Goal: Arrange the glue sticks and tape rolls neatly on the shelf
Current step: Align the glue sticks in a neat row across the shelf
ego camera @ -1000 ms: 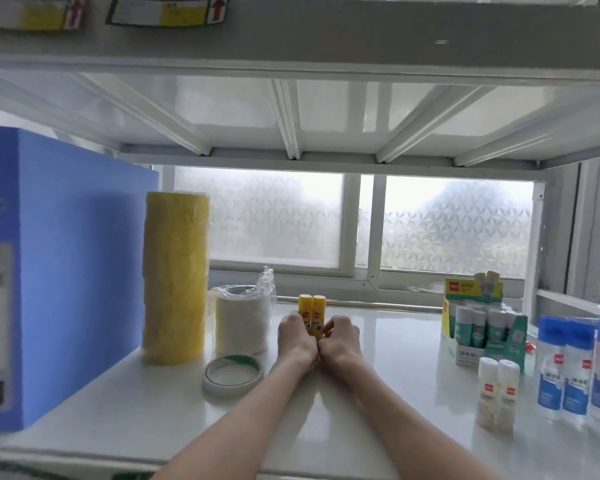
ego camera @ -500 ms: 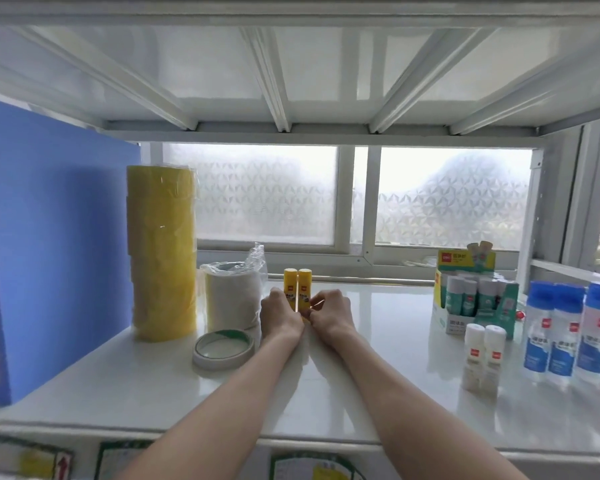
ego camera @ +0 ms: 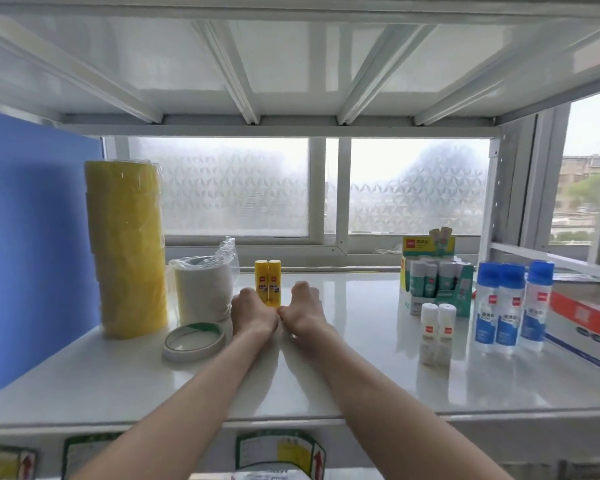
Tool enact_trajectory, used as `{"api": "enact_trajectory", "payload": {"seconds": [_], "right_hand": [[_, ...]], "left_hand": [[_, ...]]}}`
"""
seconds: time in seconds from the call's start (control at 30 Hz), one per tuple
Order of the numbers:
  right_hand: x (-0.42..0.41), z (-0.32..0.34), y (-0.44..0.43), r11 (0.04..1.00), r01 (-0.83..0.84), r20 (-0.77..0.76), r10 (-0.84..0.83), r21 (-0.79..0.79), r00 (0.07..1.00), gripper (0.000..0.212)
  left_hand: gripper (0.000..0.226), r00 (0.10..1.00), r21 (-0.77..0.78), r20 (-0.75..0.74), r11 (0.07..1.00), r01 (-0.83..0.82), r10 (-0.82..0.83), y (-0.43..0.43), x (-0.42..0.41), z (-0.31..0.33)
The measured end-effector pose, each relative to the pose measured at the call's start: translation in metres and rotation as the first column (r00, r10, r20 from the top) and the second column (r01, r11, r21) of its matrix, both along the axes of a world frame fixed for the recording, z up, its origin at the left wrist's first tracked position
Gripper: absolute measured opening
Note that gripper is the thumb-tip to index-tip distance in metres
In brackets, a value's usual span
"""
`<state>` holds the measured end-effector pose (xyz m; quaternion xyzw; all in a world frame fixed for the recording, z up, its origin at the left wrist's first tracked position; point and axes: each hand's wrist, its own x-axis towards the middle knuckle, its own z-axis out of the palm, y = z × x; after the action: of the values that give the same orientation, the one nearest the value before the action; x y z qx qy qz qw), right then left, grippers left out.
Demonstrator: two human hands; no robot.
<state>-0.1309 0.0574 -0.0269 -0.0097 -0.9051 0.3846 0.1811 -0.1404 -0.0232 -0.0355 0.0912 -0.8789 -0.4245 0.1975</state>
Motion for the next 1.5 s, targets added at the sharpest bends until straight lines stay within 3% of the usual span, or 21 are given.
{"api": "enact_trajectory", "payload": {"seconds": [0.07, 0.13, 0.23, 0.3, 0.4, 0.5, 0.63, 0.67, 0.73, 0.87, 1.1, 1.27, 1.37, 1.5], "right_hand": [[0.032, 0.009, 0.002, 0.995, -0.014, -0.039, 0.017, 0.094, 0.999, 0.011], [0.068, 0.010, 0.015, 0.994, 0.002, -0.180, 0.018, 0.110, 0.984, 0.021], [0.135, 0.002, 0.052, 0.997, 0.068, -0.328, -0.057, 0.022, 0.943, 0.015], [0.171, -0.005, 0.083, 0.988, 0.151, -0.353, -0.156, -0.041, 0.923, 0.012], [0.199, -0.012, 0.128, 0.947, 0.295, -0.315, -0.320, -0.126, 0.893, 0.015], [0.193, -0.018, 0.163, 0.925, 0.366, -0.189, -0.379, -0.102, 0.906, 0.036], [0.173, -0.020, 0.177, 0.954, 0.299, -0.071, -0.298, -0.005, 0.952, 0.057], [0.168, -0.019, 0.177, 0.962, 0.271, -0.075, -0.268, 0.021, 0.960, 0.052], [0.161, -0.016, 0.171, 0.976, 0.212, -0.146, -0.202, 0.056, 0.968, 0.022], [0.141, -0.013, 0.157, 0.983, 0.166, -0.185, -0.150, 0.075, 0.971, 0.007], [0.061, -0.006, 0.101, 0.993, 0.115, -0.094, -0.115, -0.001, 0.989, 0.009], [0.014, 0.002, 0.060, 0.996, 0.070, -0.043, -0.072, -0.050, 0.996, 0.019], [-0.006, 0.001, 0.054, 0.990, 0.087, -0.016, -0.090, -0.114, 0.996, 0.038], [-0.023, -0.003, 0.055, 0.987, 0.090, -0.011, -0.092, -0.134, 0.996, 0.039]], "left_hand": [[0.037, 1.000, 0.007, -0.005, 1.000, 0.028, -0.028, 0.004, 0.013, -0.002], [0.038, 0.993, 0.015, -0.088, 0.997, 0.079, -0.077, 0.011, 0.037, -0.002], [0.049, 0.922, -0.017, -0.219, 0.946, 0.324, -0.320, 0.038, 0.089, -0.004], [0.052, 0.849, -0.066, -0.180, 0.867, 0.494, -0.497, 0.063, 0.121, -0.005], [0.064, 0.800, -0.086, -0.080, 0.804, 0.588, -0.594, 0.101, 0.133, -0.003], [0.061, 0.821, -0.103, -0.066, 0.822, 0.560, -0.568, 0.127, 0.136, 0.007], [0.037, 0.835, -0.071, -0.047, 0.836, 0.545, -0.548, 0.142, 0.129, 0.006], [0.027, 0.838, -0.083, -0.053, 0.838, 0.539, -0.543, 0.144, 0.125, 0.003], [0.012, 0.852, -0.124, -0.067, 0.852, 0.509, -0.519, 0.144, 0.120, -0.003], [0.013, 0.887, -0.159, -0.088, 0.885, 0.437, -0.453, 0.138, 0.096, -0.014], [0.020, 0.950, -0.180, -0.047, 0.938, 0.297, -0.310, 0.086, 0.049, 0.000], [0.023, 0.977, -0.171, -0.009, 0.963, 0.210, -0.214, 0.062, 0.005, 0.000], [0.025, 0.984, -0.169, -0.003, 0.970, 0.174, -0.177, 0.060, -0.014, -0.005], [0.025, 0.987, -0.180, -0.022, 0.972, 0.152, -0.159, 0.063, -0.034, -0.012]]}}
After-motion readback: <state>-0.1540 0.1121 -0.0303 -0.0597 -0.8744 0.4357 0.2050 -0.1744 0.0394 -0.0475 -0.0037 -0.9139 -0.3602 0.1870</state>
